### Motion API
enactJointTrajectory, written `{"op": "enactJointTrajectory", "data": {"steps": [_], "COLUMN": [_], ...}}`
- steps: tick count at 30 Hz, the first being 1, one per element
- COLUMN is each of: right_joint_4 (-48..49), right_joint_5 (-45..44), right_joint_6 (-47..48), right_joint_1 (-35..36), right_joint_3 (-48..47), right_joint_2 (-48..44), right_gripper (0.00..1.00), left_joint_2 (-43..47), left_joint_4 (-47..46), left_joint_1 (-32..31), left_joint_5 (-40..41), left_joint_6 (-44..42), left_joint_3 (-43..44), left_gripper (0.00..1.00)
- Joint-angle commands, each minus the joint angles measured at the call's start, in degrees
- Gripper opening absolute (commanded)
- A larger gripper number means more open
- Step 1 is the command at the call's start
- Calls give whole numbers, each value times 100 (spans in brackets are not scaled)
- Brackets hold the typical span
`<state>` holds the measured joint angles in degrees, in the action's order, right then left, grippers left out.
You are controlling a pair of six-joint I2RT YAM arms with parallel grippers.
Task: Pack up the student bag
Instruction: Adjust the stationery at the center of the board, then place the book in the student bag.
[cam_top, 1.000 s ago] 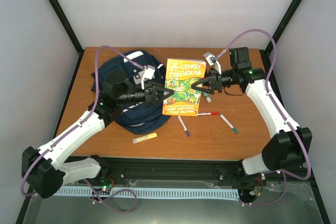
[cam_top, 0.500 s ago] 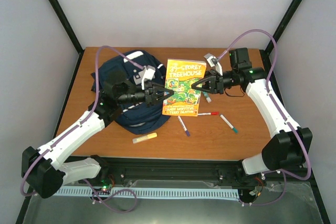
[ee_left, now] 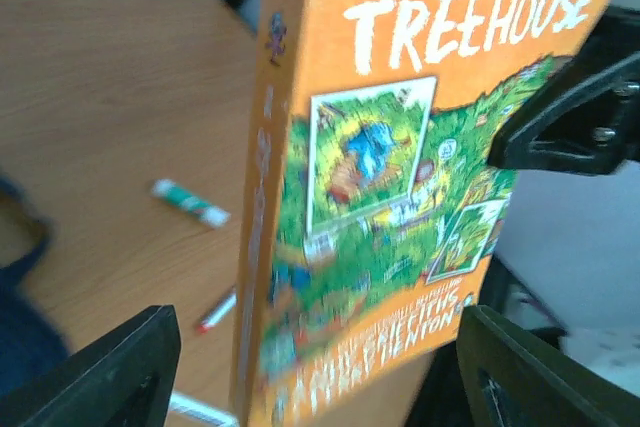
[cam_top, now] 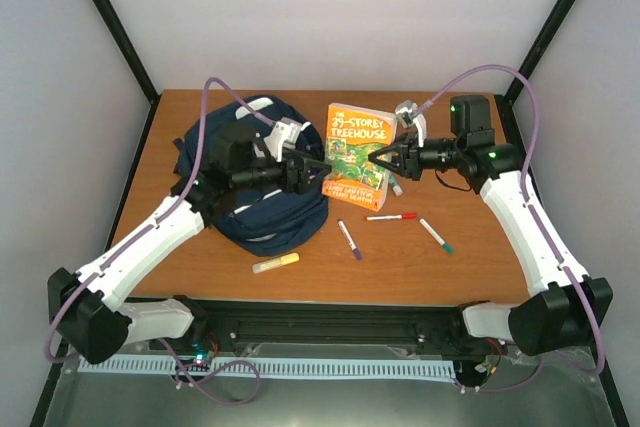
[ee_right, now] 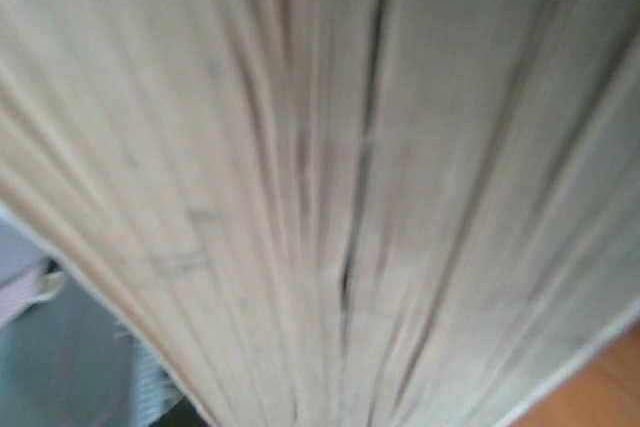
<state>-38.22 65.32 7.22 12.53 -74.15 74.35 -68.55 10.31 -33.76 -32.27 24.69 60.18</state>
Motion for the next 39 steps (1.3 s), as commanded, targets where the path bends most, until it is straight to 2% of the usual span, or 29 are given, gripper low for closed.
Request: {"op": "enactJointTrajectory", "data": {"steps": [1, 4, 7, 10, 15, 20, 26, 32, 36, 39], "right_joint_4": [399, 747, 965, 1085, 1230, 1213, 1203, 1196, 1172, 1159], "right_joint_5": [-2471, -2837, -2957, -3265, -3126, -3023, -2955, -2891, -2876, -2843], "right_joint_6": [58, 147, 228, 314, 338, 295, 330, 346, 367, 376], "right_joint_1": [23, 21, 14, -94, -369, -603, -654, -673, -682, -682], "right_joint_3": [273, 898, 1263, 1414, 1711, 1703, 1713, 1731, 1716, 1704], "right_joint_2": [-79, -134, -216, -421, -577, -485, -496, -492, -439, -406], "right_gripper": [3, 3, 3, 3, 3, 3, 3, 3, 3, 3], "left_joint_2": [-302, -577, -631, -657, -1020, -1723, -2590, -2988, -3120, -3167], "left_joint_4": [2220, 3082, 3300, 3330, 3481, 3640, 3944, 4075, 4105, 4109], "left_joint_1": [25, 27, 8, -55, -505, -1095, -1372, -1449, -1461, -1480], "left_joint_5": [1977, 2922, 3620, 3691, 4099, 4342, 5102, 5266, 5040, 4768], "left_joint_6": [-981, -1455, -1635, -1808, -2127, -2322, -2349, -2387, -2416, -2437], "left_joint_3": [857, 1073, 867, 618, 511, 786, 1271, 1562, 1634, 1652], "left_gripper": [76, 72, 69, 68, 65, 63, 64, 60, 58, 60]}}
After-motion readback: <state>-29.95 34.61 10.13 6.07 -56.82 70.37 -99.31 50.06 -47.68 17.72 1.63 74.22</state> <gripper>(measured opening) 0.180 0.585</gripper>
